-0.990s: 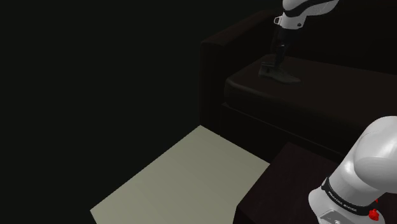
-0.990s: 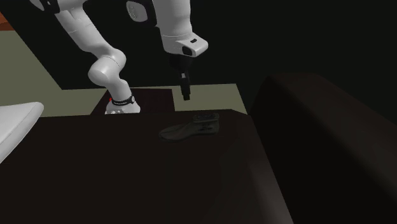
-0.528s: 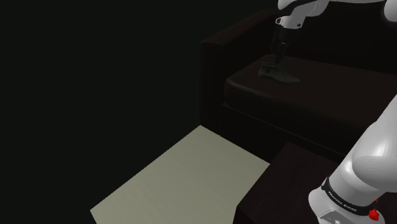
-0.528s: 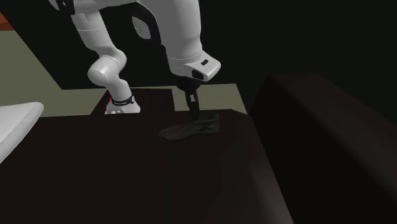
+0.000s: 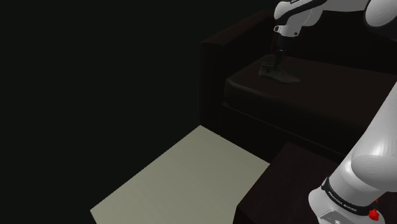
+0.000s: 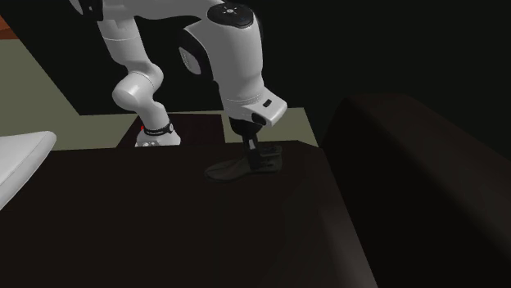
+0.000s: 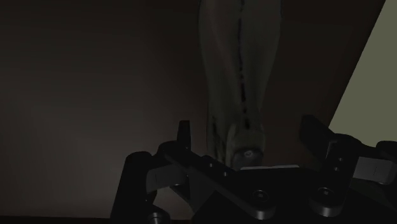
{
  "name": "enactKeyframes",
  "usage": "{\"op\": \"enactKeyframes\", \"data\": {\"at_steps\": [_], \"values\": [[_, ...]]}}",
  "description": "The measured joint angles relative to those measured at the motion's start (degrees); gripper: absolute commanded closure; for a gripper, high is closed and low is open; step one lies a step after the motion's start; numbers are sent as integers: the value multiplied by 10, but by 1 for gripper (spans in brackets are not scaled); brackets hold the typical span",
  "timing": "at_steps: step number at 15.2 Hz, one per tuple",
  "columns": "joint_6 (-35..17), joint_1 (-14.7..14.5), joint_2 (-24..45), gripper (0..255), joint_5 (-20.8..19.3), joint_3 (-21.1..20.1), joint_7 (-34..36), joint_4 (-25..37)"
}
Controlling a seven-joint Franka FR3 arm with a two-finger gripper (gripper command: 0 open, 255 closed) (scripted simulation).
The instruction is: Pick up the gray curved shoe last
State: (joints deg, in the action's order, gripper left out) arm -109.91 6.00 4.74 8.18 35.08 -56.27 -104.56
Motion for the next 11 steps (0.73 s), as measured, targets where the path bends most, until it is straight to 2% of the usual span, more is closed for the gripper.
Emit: {"op": "enactKeyframes", "data": {"at_steps": [1, 2, 11], "values": [[-5, 0, 0, 0, 0, 0, 0, -5], [-9, 0, 1, 255, 1, 0, -1, -8], [-12, 1, 3, 255, 3, 0, -3, -9]]}}
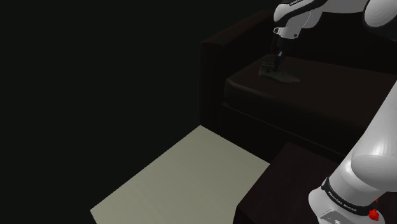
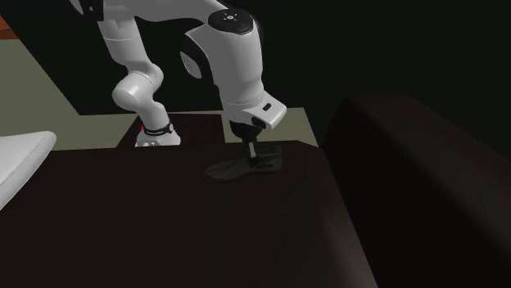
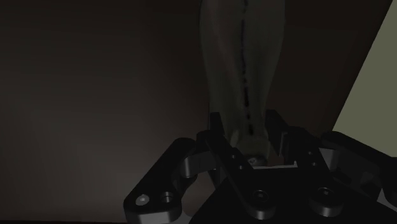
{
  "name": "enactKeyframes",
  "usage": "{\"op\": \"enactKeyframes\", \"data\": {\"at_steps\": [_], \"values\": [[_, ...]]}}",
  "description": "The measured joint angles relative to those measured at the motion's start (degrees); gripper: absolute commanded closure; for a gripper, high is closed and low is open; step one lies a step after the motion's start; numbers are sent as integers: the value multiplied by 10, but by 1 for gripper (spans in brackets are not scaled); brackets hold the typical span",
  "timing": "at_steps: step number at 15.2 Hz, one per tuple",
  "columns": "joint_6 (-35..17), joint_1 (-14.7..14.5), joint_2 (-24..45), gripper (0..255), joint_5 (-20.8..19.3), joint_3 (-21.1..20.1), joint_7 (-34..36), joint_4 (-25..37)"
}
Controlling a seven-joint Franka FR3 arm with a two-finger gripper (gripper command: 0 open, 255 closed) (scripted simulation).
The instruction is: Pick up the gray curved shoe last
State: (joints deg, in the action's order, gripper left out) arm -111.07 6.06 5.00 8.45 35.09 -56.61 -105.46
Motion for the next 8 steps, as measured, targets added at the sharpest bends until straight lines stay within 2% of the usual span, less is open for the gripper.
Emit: {"op": "enactKeyframes", "data": {"at_steps": [8], "values": [[45, 0, -6, 255, -6, 1, 8, 40]]}}
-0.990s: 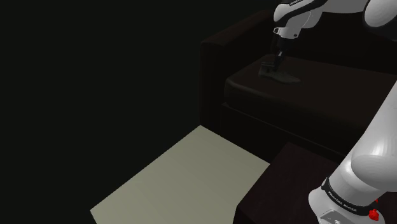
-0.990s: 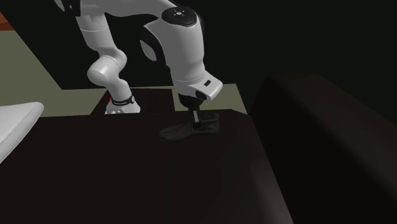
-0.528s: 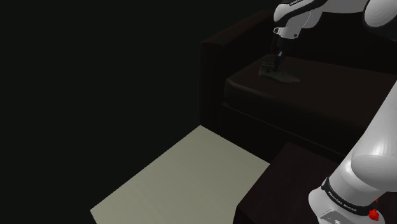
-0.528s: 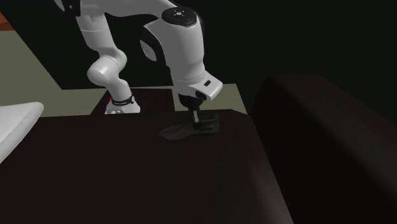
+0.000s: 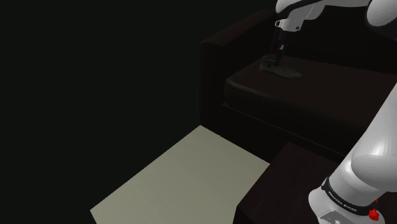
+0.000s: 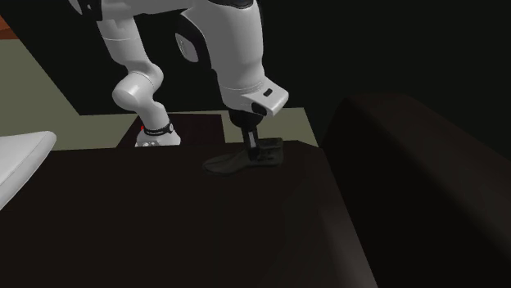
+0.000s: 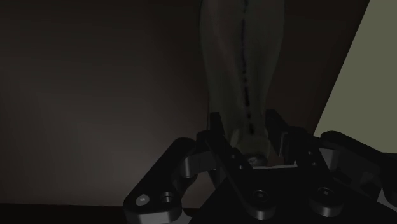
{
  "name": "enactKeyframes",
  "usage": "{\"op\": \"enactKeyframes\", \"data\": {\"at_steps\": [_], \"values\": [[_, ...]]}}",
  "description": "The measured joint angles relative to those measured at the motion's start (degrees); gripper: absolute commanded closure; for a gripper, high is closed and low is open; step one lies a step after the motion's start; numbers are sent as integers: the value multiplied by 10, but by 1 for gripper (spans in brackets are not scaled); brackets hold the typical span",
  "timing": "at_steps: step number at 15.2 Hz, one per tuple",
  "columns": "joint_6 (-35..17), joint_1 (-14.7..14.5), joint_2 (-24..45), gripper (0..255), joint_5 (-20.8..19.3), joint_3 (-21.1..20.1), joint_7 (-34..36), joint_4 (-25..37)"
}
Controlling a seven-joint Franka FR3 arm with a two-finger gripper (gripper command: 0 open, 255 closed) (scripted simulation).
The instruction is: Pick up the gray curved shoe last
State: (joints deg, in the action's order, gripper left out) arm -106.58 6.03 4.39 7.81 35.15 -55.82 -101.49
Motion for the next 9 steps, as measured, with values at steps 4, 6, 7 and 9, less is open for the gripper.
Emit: {"op": "enactKeyframes", "data": {"at_steps": [4, 6, 7, 9], "values": [[31, 1, 1, 255, -1, 1, 2, 32], [46, 2, 0, 255, -1, 1, 3, 47], [53, 2, 0, 255, -2, 2, 4, 52], [66, 2, 0, 255, -2, 2, 5, 66]]}}
